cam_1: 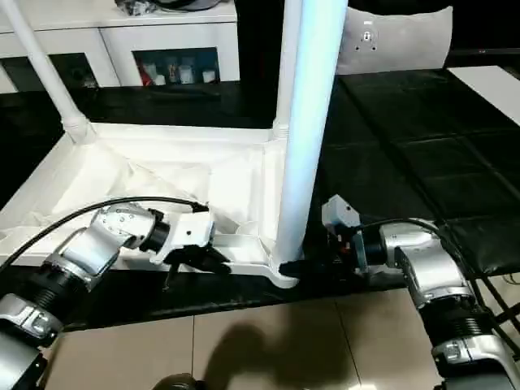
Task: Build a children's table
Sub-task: Rotate leg to tighten
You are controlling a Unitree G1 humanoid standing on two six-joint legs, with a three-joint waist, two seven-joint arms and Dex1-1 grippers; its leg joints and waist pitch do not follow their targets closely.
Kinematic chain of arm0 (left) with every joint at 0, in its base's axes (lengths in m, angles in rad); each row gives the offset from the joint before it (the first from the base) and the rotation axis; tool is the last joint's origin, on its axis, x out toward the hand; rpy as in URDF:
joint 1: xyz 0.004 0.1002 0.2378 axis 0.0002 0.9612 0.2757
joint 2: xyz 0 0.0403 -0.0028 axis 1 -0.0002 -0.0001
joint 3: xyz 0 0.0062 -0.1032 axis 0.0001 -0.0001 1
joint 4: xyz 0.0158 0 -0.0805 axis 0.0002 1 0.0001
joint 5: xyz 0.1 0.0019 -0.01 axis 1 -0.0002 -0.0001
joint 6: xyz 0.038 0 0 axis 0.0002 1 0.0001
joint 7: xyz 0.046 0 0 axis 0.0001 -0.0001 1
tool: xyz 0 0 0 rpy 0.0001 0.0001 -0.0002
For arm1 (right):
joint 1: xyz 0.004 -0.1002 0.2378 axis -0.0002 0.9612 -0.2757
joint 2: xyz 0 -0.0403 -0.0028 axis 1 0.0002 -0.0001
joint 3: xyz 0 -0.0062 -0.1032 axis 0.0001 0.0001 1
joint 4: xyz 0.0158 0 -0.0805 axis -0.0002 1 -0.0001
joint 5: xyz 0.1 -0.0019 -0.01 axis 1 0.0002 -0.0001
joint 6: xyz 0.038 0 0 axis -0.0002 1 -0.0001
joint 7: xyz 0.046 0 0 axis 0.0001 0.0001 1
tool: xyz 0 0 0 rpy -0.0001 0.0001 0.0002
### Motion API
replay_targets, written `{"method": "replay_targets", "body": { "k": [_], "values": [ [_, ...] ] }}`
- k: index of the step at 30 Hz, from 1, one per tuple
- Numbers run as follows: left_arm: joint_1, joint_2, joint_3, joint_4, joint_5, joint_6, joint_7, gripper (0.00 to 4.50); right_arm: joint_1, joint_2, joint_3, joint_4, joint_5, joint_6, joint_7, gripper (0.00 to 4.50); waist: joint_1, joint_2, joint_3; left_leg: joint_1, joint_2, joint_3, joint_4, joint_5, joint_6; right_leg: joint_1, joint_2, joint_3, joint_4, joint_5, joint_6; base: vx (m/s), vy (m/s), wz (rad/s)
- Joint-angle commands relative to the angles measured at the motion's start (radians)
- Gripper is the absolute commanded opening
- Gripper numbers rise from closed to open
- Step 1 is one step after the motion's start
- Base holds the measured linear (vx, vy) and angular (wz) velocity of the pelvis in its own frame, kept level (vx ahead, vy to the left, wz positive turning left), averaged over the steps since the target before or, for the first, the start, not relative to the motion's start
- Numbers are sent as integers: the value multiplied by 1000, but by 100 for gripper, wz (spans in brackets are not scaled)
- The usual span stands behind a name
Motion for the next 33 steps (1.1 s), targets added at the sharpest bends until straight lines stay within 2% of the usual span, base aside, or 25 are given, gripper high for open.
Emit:
{"method": "replay_targets", "body": {
  "k": [1, 2, 4, 6, 7, 9, 11, 13, 15, 17, 19, 22, 24, 27, 28, 29, 30, 31, 33],
  "values": [
    [1, -25, 3, -31, -9, 45, 18, 0, 6, 25, -3, 0, 25, 34, 0, 264, -7, -13, -62, 2, 45, -4, -61, -100, 108, 62, -77, 58, -81, -128, -215, 0, 0, 0],
    [2, -26, 4, -33, -10, 48, 20, 0, 7, 26, -4, -1, 26, 37, -2, 264, -8, -16, -61, 2, 45, -4, -62, -99, 108, 62, -77, 58, -81, -129, -216, 0, 0, 0],
    [10, -50, 22, -63, -13, 131, 74, 0, 14, 70, -13, 0, 9, 68, -114, 264, -11, -15, -59, 3, 46, -5, -64, -103, 104, 61, -78, 59, -82, -144, -216, 0, 0, 0],
    [10, -93, 42, -77, -5, 208, 162, 0, -5, 134, -28, 36, -29, 112, -288, 264, -19, -14, -52, 4, 44, -5, -70, -133, 84, 59, -77, 56, -92, -221, -198, 0, 0, 0],
    [9, -122, 54, -84, -5, 247, 207, 0, -20, 168, -44, 62, -36, 126, -368, 264, -24, -15, -48, 7, 41, -6, -74, -157, 65, 60, -81, 54, -103, -307, -174, 0, 0, 0],
    [4, -179, 74, -95, -7, 319, 289, 0, -51, 230, -79, 108, -41, 146, -504, 264, -41, -17, -47, 6, 37, -8, -77, -171, 36, 63, -82, 53, -109, -382, -146, 0, 0, 0],
    [-10, -237, 89, -93, -1, 373, 370, 0, -89, 282, -110, 136, -45, 173, -625, 264, -62, -12, -45, 2, 38, -10, -80, -171, 30, 63, -80, 53, -108, -355, -149, 0, 0, 0],
    [-23, -274, 92, -85, 9, 395, 418, 0, -116, 315, -128, 144, -52, 199, -703, 264, -72, -14, -51, 3, 37, -8, -78, -153, 43, 64, -77, 54, -106, -296, -163, 0, 0, 0],
    [-31, -305, 95, -77, 16, 404, 457, 0, -124, 337, -119, 127, -88, 168, -755, 264, -80, -14, -56, 1, 36, -4, -74, -124, 60, 65, -75, 55, -102, -226, -183, 0, 0, 0],
    [-33, -315, 88, -75, 24, 394, 469, 0, -116, 347, -109, 102, -86, 136, -725, 264, -77, -15, -57, -1, 32, 0, -69, -92, 89, 66, -77, 55, -102, -180, -191, 0, 0, 0],
    [-27, -310, 85, -81, 43, 392, 474, 0, -102, 349, -114, 75, -77, 137, -721, 333, -75, -14, -57, -1, 34, 0, -69, -75, 108, 65, -75, 56, -99, -141, -202, 0, 0, 0],
    [-19, -289, 89, -87, 59, 390, 478, 0, -84, 338, -130, 44, -59, 152, -716, 343, -71, -11, -59, 1, 38, 0, -68, -58, 124, 65, -75, 57, -92, -81, -218, 0, 0, 0],
    [-12, -253, 93, -86, 61, 369, 469, 0, -60, 305, -140, 7, -48, 141, -688, 373, -68, -12, -57, 2, 38, 0, -70, -75, 126, 63, -75, 57, -94, -88, -221, 0, 0, 0],
    [-8, -224, 93, -81, 59, 338, 445, 0, -40, 264, -135, -19, -51, 122, -642, 391, -62, -12, -54, 4, 39, 1, -72, -101, 117, 63, -76, 58, -98, -132, -208, 0, 0, 0],
    [-6, -208, 93, -77, 58, 324, 427, 0, -33, 240, -135, -26, -49, 110, -611, 417, -58, -3, -55, 5, 39, 0, -72, -105, 112, 63, -77, 58, -97, -138, -207, 0, 0, 0],
    [-5, -195, 90, -75, 58, 309, 410, 0, -31, 221, -137, -28, -48, 101, -587, 423, -57, -8, -55, 6, 40, 1, -72, -109, 111, 64, -76, 58, -99, -136, -203, 0, 0, 0],
    [-4, -186, 88, -74, 57, 301, 396, 0, -30, 207, -139, -28, -46, 95, -570, 427, -54, -8, -56, 7, 40, 1, -71, -107, 112, 63, -76, 58, -98, -129, -206, 0, 0, 0],
    [-3, -172, 85, -74, 56, 291, 372, 0, -29, 188, -144, -29, -41, 89, -543, 436, -53, -3, -56, 4, 41, 1, -70, -97, 115, 63, -76, 59, -93, -106, -213, 0, 0, 0],
    [1, -145, 74, -75, 53, 263, 325, 0, -24, 153, -142, -42, -33, 86, -480, 444, -51, -3, -57, 3, 41, -1, -69, -83, 123, 64, -75, 58, -90, -80, -219, 0, 0, 0]
  ]
}}
